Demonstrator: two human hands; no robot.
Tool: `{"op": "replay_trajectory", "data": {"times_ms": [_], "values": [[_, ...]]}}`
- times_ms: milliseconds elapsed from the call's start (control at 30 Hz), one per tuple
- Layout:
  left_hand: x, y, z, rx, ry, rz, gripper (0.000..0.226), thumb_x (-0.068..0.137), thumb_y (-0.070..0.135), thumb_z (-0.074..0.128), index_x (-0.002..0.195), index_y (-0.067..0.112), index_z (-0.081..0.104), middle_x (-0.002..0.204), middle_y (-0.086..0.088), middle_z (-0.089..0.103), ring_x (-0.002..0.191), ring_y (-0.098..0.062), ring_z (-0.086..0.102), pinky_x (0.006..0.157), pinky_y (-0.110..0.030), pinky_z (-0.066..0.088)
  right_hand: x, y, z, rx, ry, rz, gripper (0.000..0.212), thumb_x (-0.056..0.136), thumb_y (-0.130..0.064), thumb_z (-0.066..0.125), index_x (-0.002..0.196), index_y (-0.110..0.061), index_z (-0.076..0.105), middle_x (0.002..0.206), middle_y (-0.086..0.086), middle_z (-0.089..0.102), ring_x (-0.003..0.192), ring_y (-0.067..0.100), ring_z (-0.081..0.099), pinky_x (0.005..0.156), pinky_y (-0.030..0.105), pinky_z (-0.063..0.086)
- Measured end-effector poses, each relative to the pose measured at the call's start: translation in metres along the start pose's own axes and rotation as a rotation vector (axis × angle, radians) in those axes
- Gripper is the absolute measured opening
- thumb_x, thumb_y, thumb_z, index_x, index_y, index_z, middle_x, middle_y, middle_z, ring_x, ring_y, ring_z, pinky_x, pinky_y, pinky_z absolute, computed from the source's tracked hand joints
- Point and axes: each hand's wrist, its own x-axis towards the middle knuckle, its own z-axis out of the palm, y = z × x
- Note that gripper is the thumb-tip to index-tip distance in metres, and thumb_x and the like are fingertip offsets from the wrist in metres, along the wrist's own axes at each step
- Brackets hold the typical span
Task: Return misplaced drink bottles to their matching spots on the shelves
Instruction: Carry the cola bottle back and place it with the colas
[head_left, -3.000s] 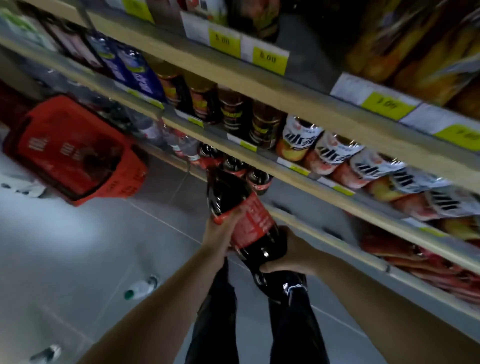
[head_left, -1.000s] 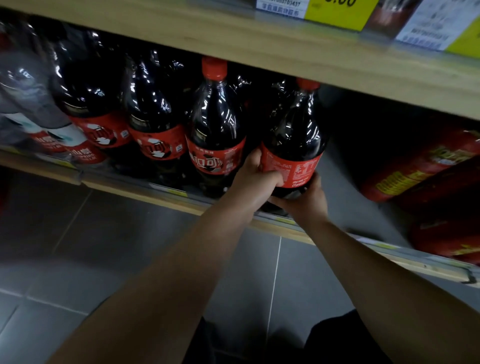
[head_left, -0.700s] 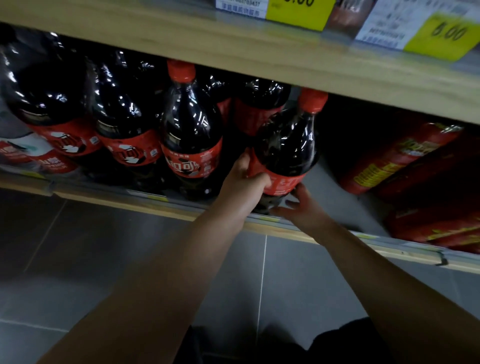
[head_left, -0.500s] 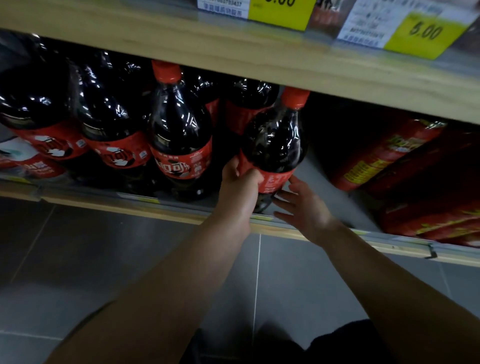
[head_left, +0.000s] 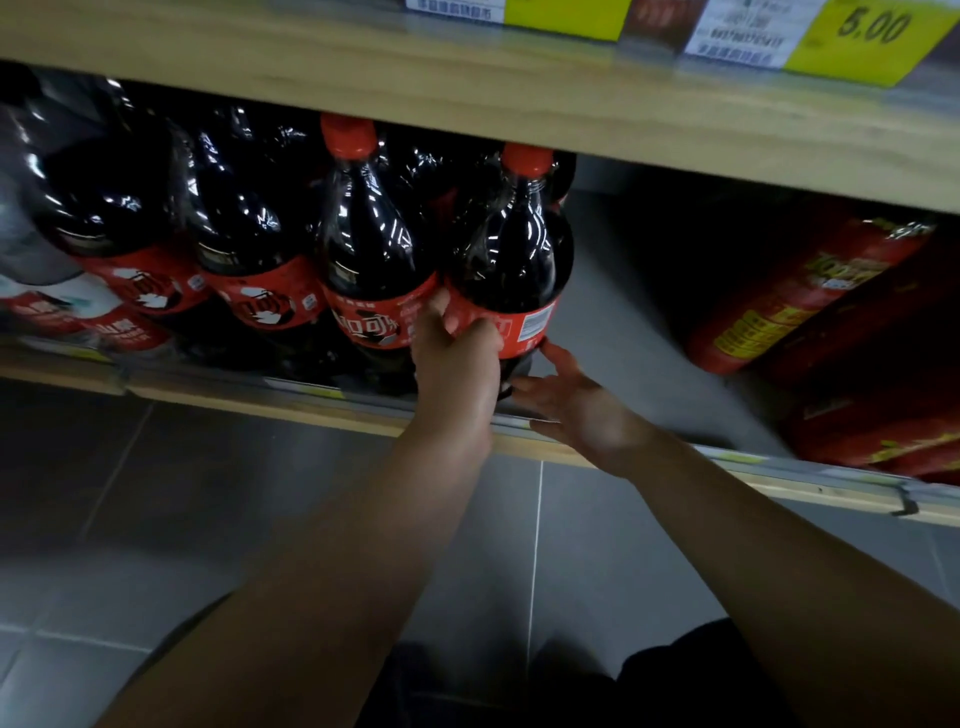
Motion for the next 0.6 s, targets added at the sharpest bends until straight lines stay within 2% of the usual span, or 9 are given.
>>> {"op": "replay_trajectory", "data": {"times_ms": [67, 133, 200, 300, 400, 500, 600], "values": [[-0.003, -0.003, 0.004, -0.061, 0.053, -0.044, 0.041, 0.082, 0.000, 0.048, 0.114, 0.025, 0.049, 0.106, 0.009, 0.057, 0.097, -0.008, 0.054, 0.083, -0.031, 0.044, -0.007, -0.006, -0.003, -0.039, 0.074, 0.005, 0.024, 0.093, -0.018, 0.057, 0.109, -0.032, 0.048, 0.121, 0.006, 0.064, 0.108, 0.014, 0.060, 0.089, 0.035, 0.045], [-0.003, -0.009, 0.009, -0.066, 0.025, -0.168, 0.039, 0.083, 0.004, 0.049, 0.119, 0.018, 0.049, 0.102, 0.005, 0.060, 0.092, -0.010, 0.057, 0.075, -0.029, 0.044, -0.016, -0.011, -0.008, -0.119, 0.162, 0.020, 0.005, 0.094, -0.020, 0.055, 0.097, -0.023, 0.058, 0.114, 0.012, 0.066, 0.109, 0.023, 0.060, 0.095, 0.038, 0.045], [-0.006, -0.016, 0.016, 0.006, -0.080, -0.289, 0.031, 0.086, 0.008, 0.050, 0.115, 0.017, 0.054, 0.104, 0.001, 0.062, 0.093, -0.011, 0.060, 0.072, -0.028, 0.045, -0.026, -0.011, -0.016, -0.156, 0.186, 0.036, 0.016, 0.094, -0.020, 0.054, 0.105, -0.013, 0.062, 0.098, 0.004, 0.067, 0.096, 0.020, 0.063, 0.090, 0.034, 0.046], [-0.011, -0.029, 0.028, 0.155, -0.208, -0.347, 0.018, 0.089, 0.012, 0.050, 0.104, 0.018, 0.057, 0.099, 0.003, 0.063, 0.090, -0.008, 0.062, 0.070, -0.028, 0.046, -0.043, -0.006, -0.042, -0.118, 0.265, 0.107, 0.021, 0.095, -0.017, 0.053, 0.112, -0.006, 0.059, 0.094, 0.006, 0.064, 0.077, 0.016, 0.059, 0.072, 0.026, 0.044], [-0.011, -0.039, 0.042, 0.227, -0.246, -0.323, 0.006, 0.091, 0.017, 0.051, 0.091, 0.020, 0.056, 0.090, 0.005, 0.064, 0.086, -0.008, 0.064, 0.073, -0.028, 0.046, -0.059, 0.000, -0.066, -0.100, 0.376, 0.182, 0.010, 0.095, -0.018, 0.053, 0.095, -0.011, 0.061, 0.088, 0.007, 0.065, 0.074, 0.016, 0.059, 0.070, 0.027, 0.043], [-0.029, -0.042, 0.065, 0.400, -0.264, -0.289, 0.016, 0.090, 0.008, 0.048, 0.084, 0.021, 0.055, 0.084, 0.003, 0.062, 0.081, -0.011, 0.061, 0.070, -0.028, 0.042, -0.077, -0.003, -0.081, -0.073, 0.525, 0.141, 0.014, 0.092, -0.019, 0.056, 0.079, -0.020, 0.060, 0.086, 0.007, 0.068, 0.071, 0.015, 0.060, 0.069, 0.027, 0.043], [-0.064, -0.017, 0.090, 0.511, -0.363, -0.333, 0.017, 0.089, 0.007, 0.050, 0.083, 0.022, 0.057, 0.080, 0.004, 0.062, 0.079, -0.011, 0.061, 0.072, -0.030, 0.043, -0.110, -0.017, -0.083, 0.291, 0.635, 0.044, 0.013, 0.093, -0.021, 0.053, 0.086, -0.024, 0.063, 0.084, 0.002, 0.069, 0.075, 0.015, 0.064, 0.071, 0.027, 0.047]]}}
